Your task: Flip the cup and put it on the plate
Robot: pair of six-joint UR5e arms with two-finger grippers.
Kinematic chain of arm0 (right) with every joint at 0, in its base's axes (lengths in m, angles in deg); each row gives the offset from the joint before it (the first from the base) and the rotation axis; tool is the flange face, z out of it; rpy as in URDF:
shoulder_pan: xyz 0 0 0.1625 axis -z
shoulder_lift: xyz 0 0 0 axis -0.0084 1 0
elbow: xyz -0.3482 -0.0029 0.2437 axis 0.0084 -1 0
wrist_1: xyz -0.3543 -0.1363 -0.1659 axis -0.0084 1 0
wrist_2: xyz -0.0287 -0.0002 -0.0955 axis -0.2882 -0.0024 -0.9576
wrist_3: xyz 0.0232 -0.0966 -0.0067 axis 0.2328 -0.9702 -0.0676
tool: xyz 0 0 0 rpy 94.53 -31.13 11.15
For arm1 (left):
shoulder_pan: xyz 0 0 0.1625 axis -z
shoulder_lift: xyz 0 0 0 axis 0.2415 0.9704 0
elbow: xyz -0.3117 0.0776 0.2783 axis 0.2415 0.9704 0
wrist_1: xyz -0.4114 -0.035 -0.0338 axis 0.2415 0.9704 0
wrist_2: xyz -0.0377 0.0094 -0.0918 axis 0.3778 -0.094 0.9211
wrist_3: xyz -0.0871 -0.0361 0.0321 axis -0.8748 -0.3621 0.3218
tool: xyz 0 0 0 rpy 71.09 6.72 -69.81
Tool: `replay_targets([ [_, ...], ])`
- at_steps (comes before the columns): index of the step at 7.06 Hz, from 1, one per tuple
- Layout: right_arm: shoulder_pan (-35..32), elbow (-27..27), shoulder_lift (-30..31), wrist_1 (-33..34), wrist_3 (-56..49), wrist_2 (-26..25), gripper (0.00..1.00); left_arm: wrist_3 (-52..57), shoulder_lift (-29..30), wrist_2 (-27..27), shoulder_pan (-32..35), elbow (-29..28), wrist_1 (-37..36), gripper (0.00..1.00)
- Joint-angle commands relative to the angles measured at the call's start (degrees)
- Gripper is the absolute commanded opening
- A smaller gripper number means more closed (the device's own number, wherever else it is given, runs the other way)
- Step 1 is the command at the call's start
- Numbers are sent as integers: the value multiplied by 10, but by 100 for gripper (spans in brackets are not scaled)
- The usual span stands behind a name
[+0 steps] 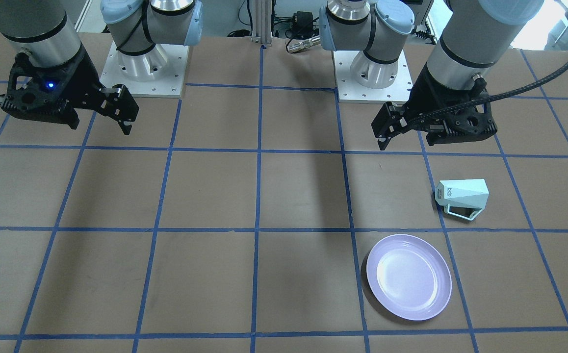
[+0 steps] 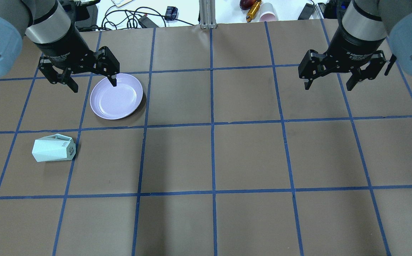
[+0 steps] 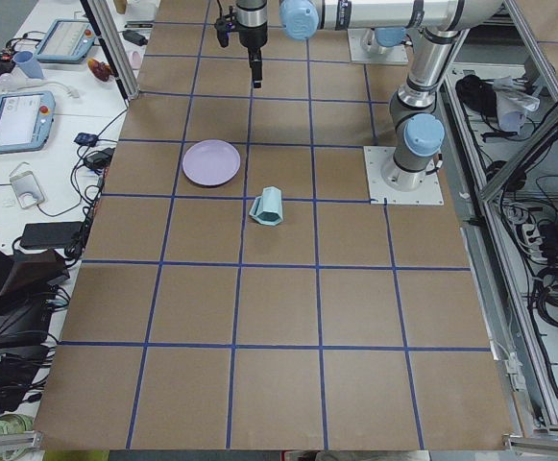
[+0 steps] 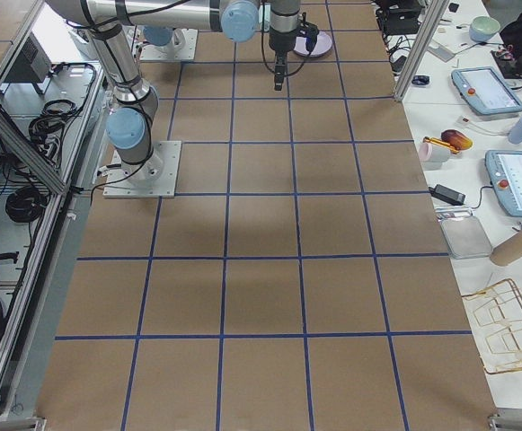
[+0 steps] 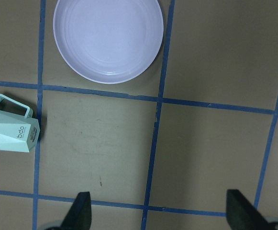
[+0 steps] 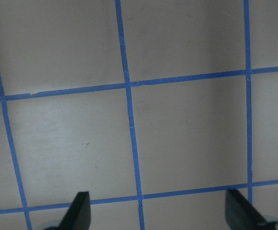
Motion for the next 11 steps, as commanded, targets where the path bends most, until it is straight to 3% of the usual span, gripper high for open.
replay_targets([
  [1,0,0,0,0,0,0,100,0,3,-2,-1,-1,-7,100],
  [6,0,0,0,0,0,0,100,23,12,8,-102,-3,-15,100],
  [7,0,0,0,0,0,0,100,75,11,13,-130,-3,-15,100],
  [9,0,0,0,0,0,0,100,147,17,83,-205,-1,-10,100],
  [11,0,0,0,0,0,-1,100,233,25,92,-279,7,-6,100],
])
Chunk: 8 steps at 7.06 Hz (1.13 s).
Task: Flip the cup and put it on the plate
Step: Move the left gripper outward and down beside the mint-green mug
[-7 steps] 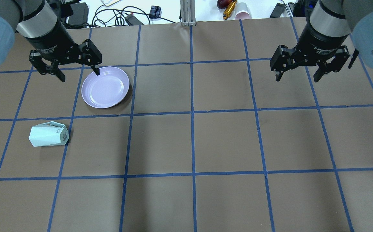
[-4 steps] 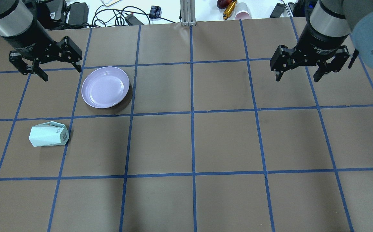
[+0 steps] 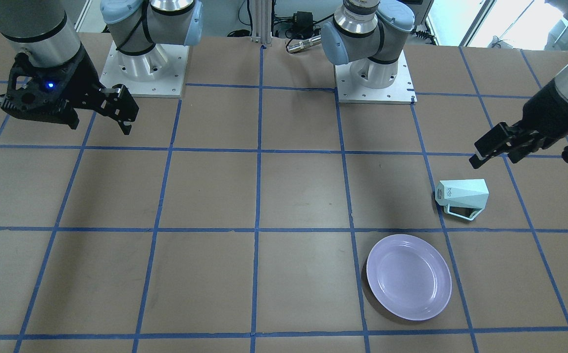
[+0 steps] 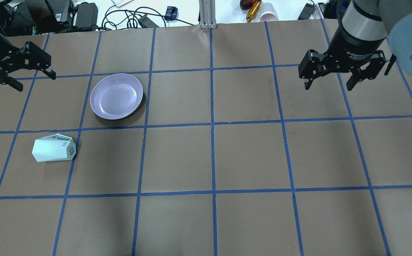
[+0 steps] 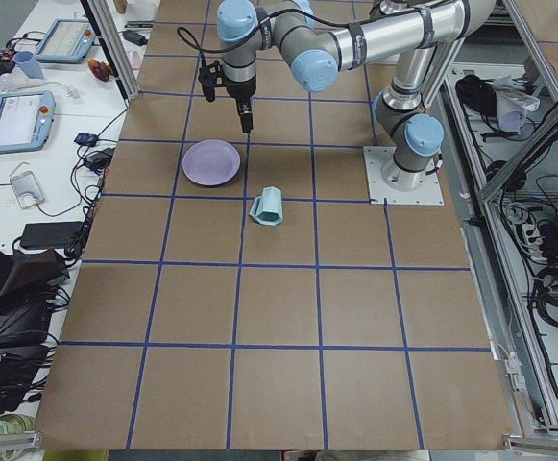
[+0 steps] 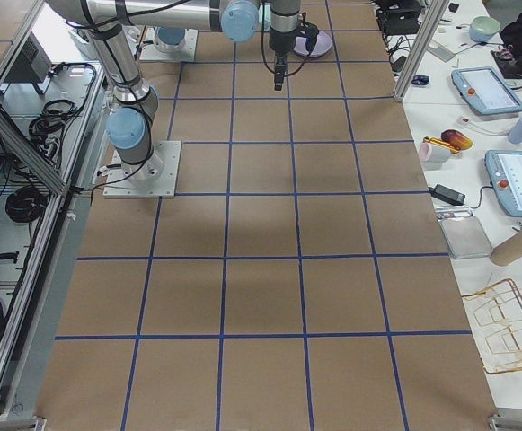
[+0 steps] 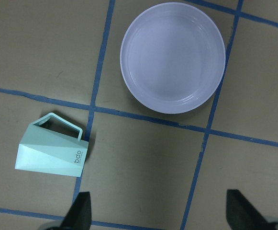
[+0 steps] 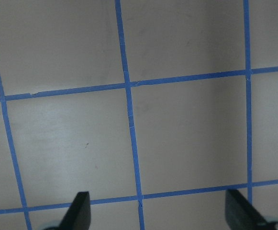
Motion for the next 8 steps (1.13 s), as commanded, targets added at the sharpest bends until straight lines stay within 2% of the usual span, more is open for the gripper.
replay_targets([
  [1,0,0,0,0,0,0,100,121,12,14,-86,21,1,100],
  [3,0,0,0,0,0,0,100,207,31,59,-153,41,-4,100],
  [6,0,0,0,0,0,0,100,311,82,62,-205,43,-3,100],
  [8,0,0,0,0,0,0,100,381,121,94,-239,55,-1,100],
])
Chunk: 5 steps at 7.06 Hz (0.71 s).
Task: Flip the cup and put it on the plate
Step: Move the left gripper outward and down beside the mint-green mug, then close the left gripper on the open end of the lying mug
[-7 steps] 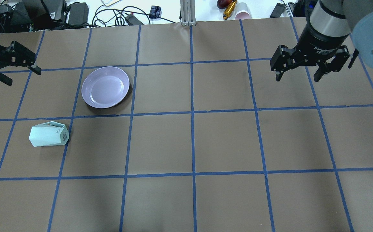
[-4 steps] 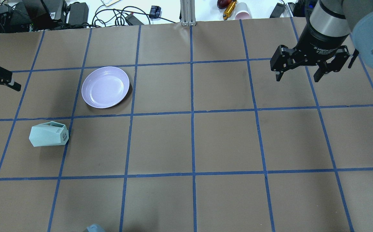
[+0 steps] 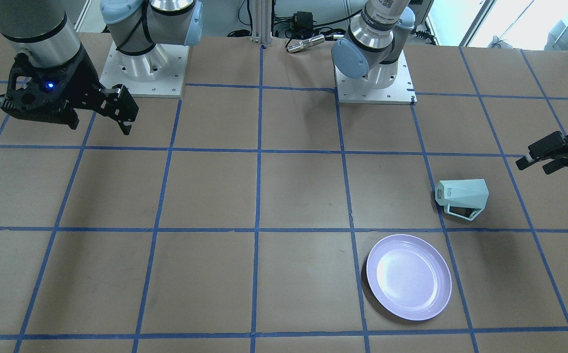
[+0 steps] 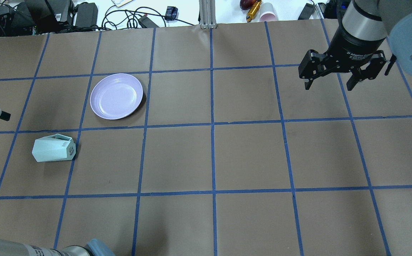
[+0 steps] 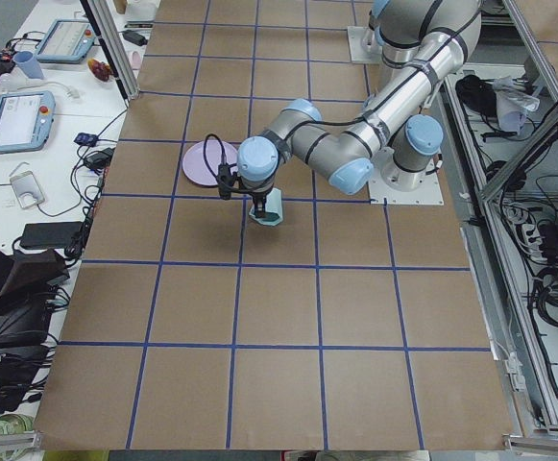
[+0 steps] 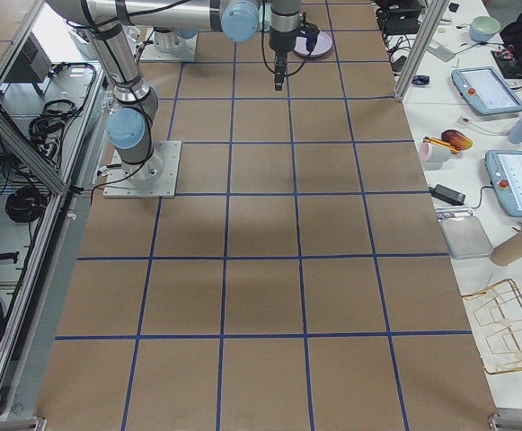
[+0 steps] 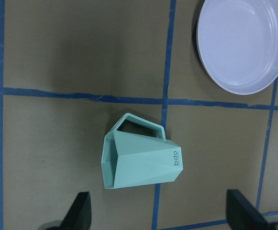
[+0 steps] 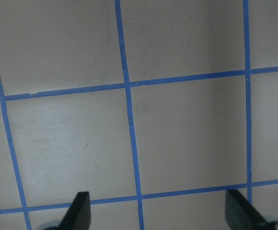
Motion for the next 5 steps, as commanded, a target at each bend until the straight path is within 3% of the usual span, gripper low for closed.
replay_targets([
  [1,0,0,0,0,0,0,100,48,35,22,-27,24,2,100],
  [5,0,0,0,0,0,1,100,81,82,59,-30,59,2,100],
])
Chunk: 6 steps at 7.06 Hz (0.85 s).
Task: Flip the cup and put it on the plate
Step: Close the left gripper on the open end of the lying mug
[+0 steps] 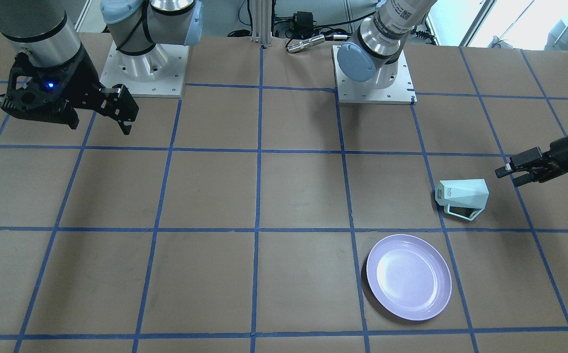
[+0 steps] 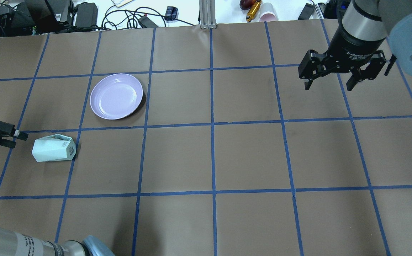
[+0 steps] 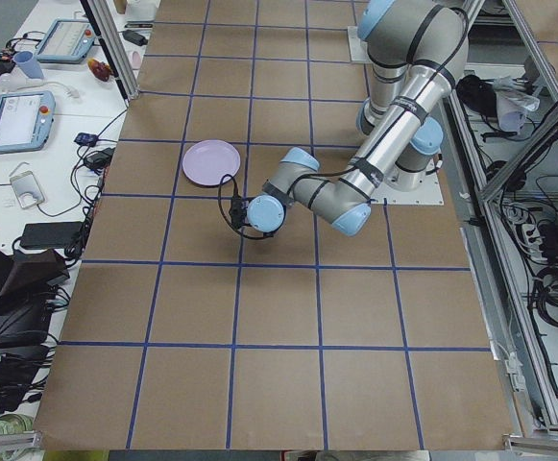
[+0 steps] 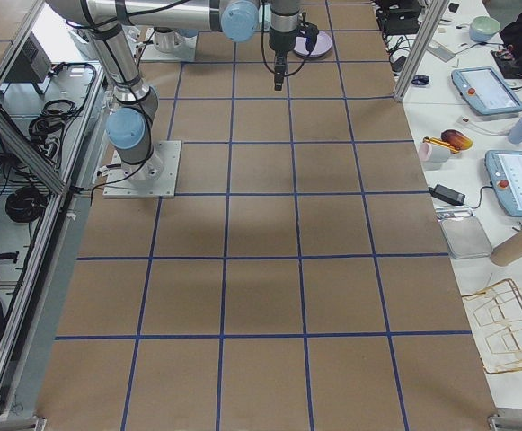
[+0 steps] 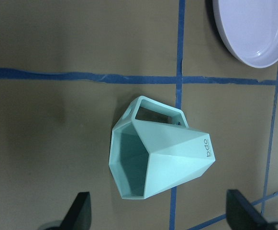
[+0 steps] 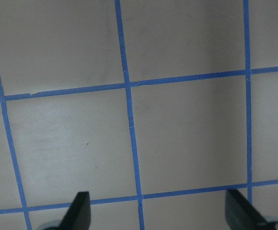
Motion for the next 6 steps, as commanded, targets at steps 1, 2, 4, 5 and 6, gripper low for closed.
replay_targets([
  [1,0,0,0,0,0,0,100,10,21,15,0,9,0,100],
  [2,0,0,0,0,0,0,100,10,29,15,0,10,3,100],
  [4,0,0,0,0,0,0,100,10,43,27,1,20,8,100],
  [5,0,0,0,0,0,0,100,9,45,44,1,25,9,100],
  [6,0,0,0,0,0,0,100,9,46,45,1,27,9,100],
])
